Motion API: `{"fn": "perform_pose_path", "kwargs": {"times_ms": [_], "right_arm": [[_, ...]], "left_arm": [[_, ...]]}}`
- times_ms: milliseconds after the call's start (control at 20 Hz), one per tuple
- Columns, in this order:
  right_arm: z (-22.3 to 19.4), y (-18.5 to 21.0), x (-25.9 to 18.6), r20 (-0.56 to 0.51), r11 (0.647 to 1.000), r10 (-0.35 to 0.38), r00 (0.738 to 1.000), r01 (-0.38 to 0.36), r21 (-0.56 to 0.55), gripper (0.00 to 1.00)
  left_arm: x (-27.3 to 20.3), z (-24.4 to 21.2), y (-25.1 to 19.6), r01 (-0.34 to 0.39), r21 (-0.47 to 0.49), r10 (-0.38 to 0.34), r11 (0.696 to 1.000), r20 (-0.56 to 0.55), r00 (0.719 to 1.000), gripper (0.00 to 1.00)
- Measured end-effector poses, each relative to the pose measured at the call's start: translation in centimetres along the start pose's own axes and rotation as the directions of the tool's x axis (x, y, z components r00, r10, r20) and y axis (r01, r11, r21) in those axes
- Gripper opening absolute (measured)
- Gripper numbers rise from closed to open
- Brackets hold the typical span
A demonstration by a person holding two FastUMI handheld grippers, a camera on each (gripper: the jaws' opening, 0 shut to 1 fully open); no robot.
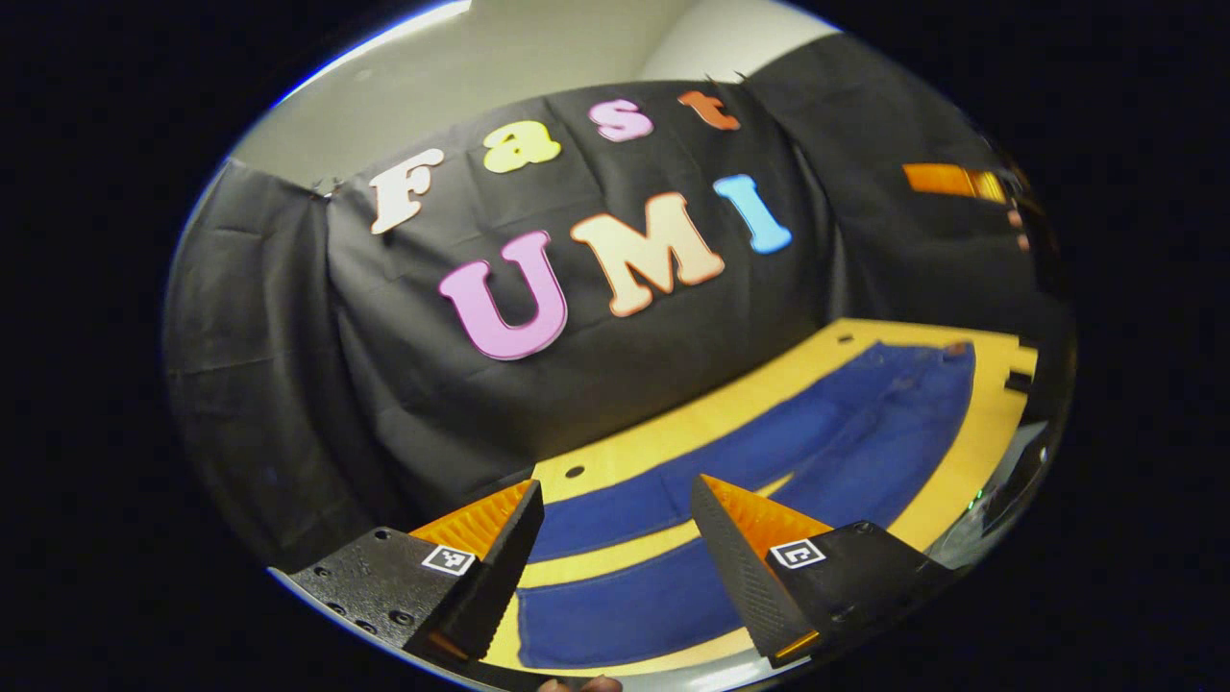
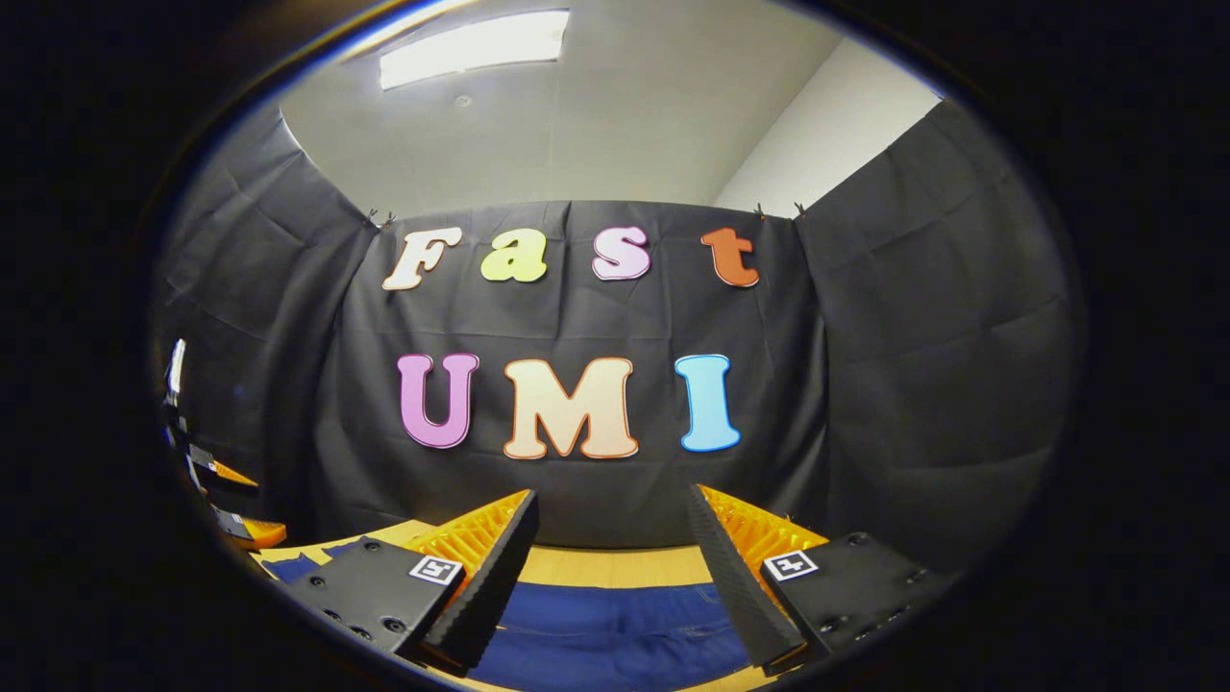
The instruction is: Grasp the waist and the cuffs of the jeans and fold them to make the two legs overlap; first hold the waist and fold one-third of the jeans toward the cuffs, then hold the cuffs and fold the remaining one-third in the same direction to finish folding.
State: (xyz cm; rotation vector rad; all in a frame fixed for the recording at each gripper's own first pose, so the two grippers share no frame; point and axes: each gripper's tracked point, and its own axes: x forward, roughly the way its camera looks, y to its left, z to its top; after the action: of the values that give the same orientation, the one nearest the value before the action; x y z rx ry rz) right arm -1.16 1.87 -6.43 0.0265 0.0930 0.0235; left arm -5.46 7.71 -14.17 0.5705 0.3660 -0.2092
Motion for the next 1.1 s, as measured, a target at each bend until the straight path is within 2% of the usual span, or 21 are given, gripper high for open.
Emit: {"fn": "perform_pose_path", "kwargs": {"times_ms": [50,200,400,500,650,800,1000,1100], "right_arm": [[-0.5,-0.3,-0.1,-0.011,1.000,-0.004,1.000,0.004,0.000,0.99],[-1.8,-1.4,-0.3,-0.037,1.000,-0.023,0.999,0.023,0.004,0.96],[-3.3,-3.2,-0.7,-0.067,0.998,-0.060,0.996,0.060,0.003,0.98],[-4.2,-3.9,-0.9,-0.089,0.997,-0.079,0.993,0.080,-0.001,0.98],[-5.3,-5.0,-1.2,-0.113,0.994,-0.107,0.988,0.106,-0.011,0.98],[-5.8,-5.6,-1.3,-0.123,0.992,-0.128,0.984,0.127,-0.017,0.99],[-6.0,-6.0,-1.2,-0.126,0.989,-0.147,0.981,0.145,-0.027,0.98],[-5.9,-6.0,-1.2,-0.123,0.988,-0.154,0.980,0.151,-0.037,0.98]], "left_arm": [[0.2,-1.5,-0.5,0.026,0.049,-0.024,0.998,-0.037,0.999,0.95],[0.5,-5.9,-2.1,0.124,0.206,-0.096,0.971,-0.143,0.985,0.95],[0.6,-12.1,-3.2,0.255,0.307,-0.168,0.917,-0.284,0.944,0.95],[0.4,-14.5,-3.4,0.305,0.348,-0.183,0.886,-0.341,0.922,0.95],[0.2,-17.7,-3.9,0.394,0.419,-0.206,0.818,-0.426,0.881,0.95],[0.4,-20.2,-4.0,0.447,0.453,-0.209,0.771,-0.483,0.850,0.95],[0.9,-21.9,-4.0,0.474,0.461,-0.204,0.750,-0.519,0.830,0.96],[1.1,-23.0,-4.3,0.502,0.451,-0.214,0.738,-0.550,0.808,0.95]]}}
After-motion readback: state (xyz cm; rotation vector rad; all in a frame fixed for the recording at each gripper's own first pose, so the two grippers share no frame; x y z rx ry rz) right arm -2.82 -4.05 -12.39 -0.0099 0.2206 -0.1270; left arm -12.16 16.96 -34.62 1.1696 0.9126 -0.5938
